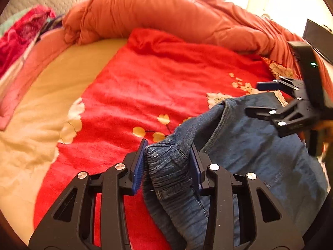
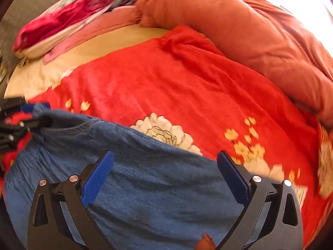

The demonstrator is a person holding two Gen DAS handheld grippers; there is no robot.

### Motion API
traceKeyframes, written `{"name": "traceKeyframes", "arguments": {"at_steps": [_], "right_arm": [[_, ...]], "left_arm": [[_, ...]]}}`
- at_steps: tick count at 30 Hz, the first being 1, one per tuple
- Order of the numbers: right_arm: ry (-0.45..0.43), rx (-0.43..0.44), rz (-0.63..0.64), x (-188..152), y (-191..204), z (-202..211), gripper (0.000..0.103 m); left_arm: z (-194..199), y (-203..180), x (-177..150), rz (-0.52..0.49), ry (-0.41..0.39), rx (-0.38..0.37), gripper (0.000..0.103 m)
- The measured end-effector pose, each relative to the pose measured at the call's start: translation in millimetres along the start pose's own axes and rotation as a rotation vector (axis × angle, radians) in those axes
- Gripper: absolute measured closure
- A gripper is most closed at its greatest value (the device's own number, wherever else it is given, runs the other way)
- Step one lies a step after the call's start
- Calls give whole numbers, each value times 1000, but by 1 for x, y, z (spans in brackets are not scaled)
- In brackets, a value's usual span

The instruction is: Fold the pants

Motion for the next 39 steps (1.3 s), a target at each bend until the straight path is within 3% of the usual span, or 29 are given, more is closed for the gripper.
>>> {"name": "traceKeyframes", "arguments": {"at_steps": [3, 10, 12, 13, 15, 17, 28, 39], "right_arm": [[-9, -52, 150, 4, 13, -4, 4], [28, -46, 333, 9, 34, -20, 7], [54, -22, 318, 10, 32, -25, 35], [72, -5, 295, 10, 30, -28, 57], [79, 29, 261, 7, 29, -29, 71], [57, 43, 261, 2, 32, -23, 91], [-129, 62, 16, -39, 26, 73, 95], [-179, 106, -104, -91, 57, 153, 95]], "left_arm": [[10, -7, 0, -33, -36, -4, 73], [20, -22, -2, -87, -69, -3, 74], [20, -20, -3, -81, -67, -8, 74], [19, -20, -4, -78, -64, -7, 74], [19, -18, -5, -73, -61, -7, 74], [21, -18, -5, -72, -68, -6, 74], [50, -30, -9, -103, -141, -2, 74], [93, -52, -37, -139, -212, 1, 74]]}}
Point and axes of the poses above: each gripper's, at about its wrist camera, not at the fingertips, and z roughly against the way its jaws point, y to its left, x to its top, the point moved 1 cm from there along -z, roughly the way its jaws point, and after that the axes turned 3 degrees about -x, right-handed, at the moved point
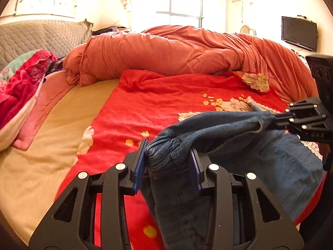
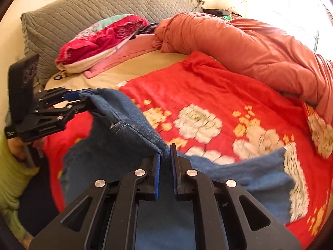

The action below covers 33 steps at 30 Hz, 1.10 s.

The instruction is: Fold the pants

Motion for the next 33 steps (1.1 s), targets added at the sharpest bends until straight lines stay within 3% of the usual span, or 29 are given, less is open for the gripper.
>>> {"name": "traceKeyframes", "arguments": {"at_steps": [8, 18, 25, 30, 33], "right_arm": [[19, 29, -65, -41, 25, 23, 95], [29, 71, -59, -85, 58, 37, 95], [73, 82, -24, -103, 73, 34, 92], [104, 108, -31, -117, 77, 26, 91], [103, 134, -42, -122, 79, 23, 87]], "left_arm": [[31, -19, -33, 15, 41, -41, 74], [49, -21, -62, 59, 141, -88, 74], [46, -25, -80, 39, 224, -64, 67], [42, -19, -92, 76, 295, -53, 59], [56, -12, -96, 94, 296, -21, 59]]}}
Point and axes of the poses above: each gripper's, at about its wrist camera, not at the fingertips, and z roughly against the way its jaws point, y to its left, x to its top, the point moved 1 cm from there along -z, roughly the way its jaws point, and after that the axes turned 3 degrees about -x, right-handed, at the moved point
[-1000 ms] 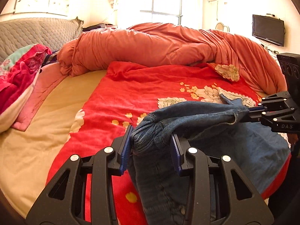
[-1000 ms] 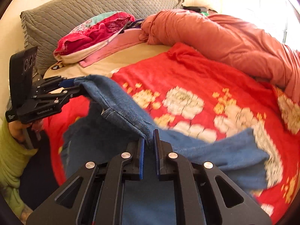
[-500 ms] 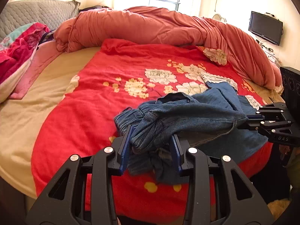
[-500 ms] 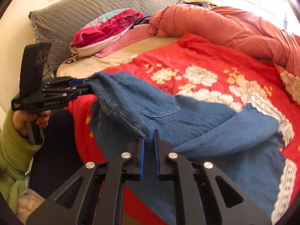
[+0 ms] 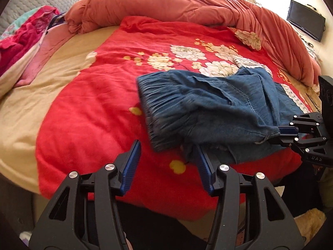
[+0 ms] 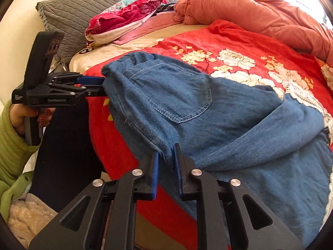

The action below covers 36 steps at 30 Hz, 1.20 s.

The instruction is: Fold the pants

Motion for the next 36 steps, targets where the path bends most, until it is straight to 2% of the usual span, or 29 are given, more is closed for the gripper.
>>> {"name": "traceKeyframes", "arguments": {"at_steps": [2, 6, 10, 11, 13, 14, 17, 19, 23, 25, 28, 29, 31, 33, 34, 36], "right_arm": [[-2, 12, -1, -1, 1, -1, 85], [1, 33, -7, -3, 4, -4, 82], [0, 70, -5, -6, 8, -3, 75], [4, 67, -9, -6, 8, -3, 75], [10, 81, -29, -8, 6, -2, 72], [3, 95, -41, -8, 5, 2, 72], [-18, 133, -71, -10, -1, 18, 72], [-42, 136, -102, -9, -7, 31, 71], [-144, 54, -151, 3, -21, 56, 56], [-159, 32, -193, 15, -31, 56, 56], [-137, 19, -201, 33, -38, 41, 55], [-126, 18, -201, 35, -39, 35, 51], [-64, -16, -218, 36, -45, 13, 51], [45, -69, -250, 28, -57, -16, 51], [68, -64, -258, 21, -58, -24, 50], [46, -59, -247, 17, -59, -25, 50]], "left_arm": [[15, 6, -1, 28, -13, 19, 59], [42, 1, 16, 55, -75, -23, 59], [37, -36, 48, 28, -114, -159, 59], [28, -49, 56, 21, -109, -210, 59], [10, -66, 63, 14, -70, -251, 59], [4, -72, 63, 2, -59, -252, 59], [-25, -80, 48, -38, 28, -173, 59], [-37, -72, 32, -19, 83, -124, 59], [-42, -64, 6, -21, 97, -144, 60], [-41, -63, 3, -20, 93, -147, 60], [-40, -60, 4, -20, 95, -149, 60], [-41, -59, 4, -21, 93, -149, 60], [-42, -59, 4, -27, 89, -145, 60], [-43, -60, 5, -32, 89, -142, 60], [-42, -62, 6, -34, 90, -142, 60], [-44, -64, 6, -45, 87, -131, 60]]}}
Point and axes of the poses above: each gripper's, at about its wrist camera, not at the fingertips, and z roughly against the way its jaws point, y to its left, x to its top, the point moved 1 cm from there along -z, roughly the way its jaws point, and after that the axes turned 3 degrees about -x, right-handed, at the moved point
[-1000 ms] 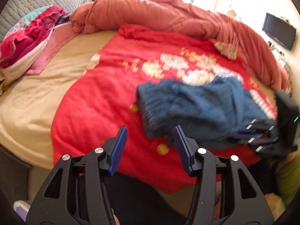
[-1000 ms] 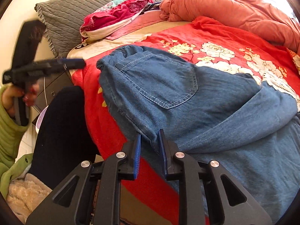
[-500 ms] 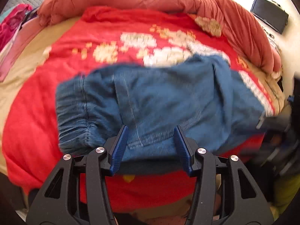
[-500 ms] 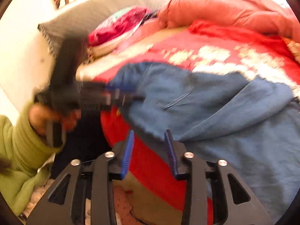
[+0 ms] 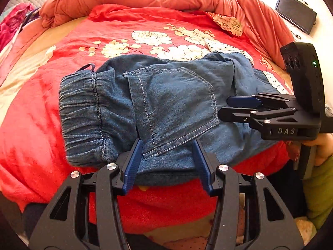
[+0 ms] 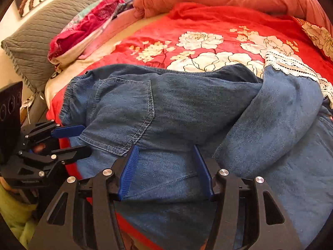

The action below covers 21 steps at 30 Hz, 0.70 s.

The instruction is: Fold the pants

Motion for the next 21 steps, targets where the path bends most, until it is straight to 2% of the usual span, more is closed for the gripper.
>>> {"name": "traceKeyframes", "arguments": {"at_steps": [3, 5, 9, 11, 15, 17, 21], "right_arm": [[-24, 36, -21, 3, -4, 12, 51], [-120, 61, -37, 6, -12, 39, 44], [-225, 17, -84, 12, -34, 77, 40], [-267, -28, -109, 13, -50, 93, 34], [-299, -126, -162, 14, -85, 112, 34], [-317, -145, -185, 13, -98, 121, 29], [-329, -177, -233, 17, -122, 126, 28]], "left_arm": [[4, -3, 1, 8, -5, 9, 60], [20, -8, 8, 11, -34, 3, 60], [52, -29, 29, -10, -116, -37, 59], [57, -41, 39, -45, -136, -58, 57], [43, -74, 62, -102, -130, -124, 56], [28, -89, 68, -117, -102, -174, 56], [0, -108, 75, -135, -54, -225, 56]]}}
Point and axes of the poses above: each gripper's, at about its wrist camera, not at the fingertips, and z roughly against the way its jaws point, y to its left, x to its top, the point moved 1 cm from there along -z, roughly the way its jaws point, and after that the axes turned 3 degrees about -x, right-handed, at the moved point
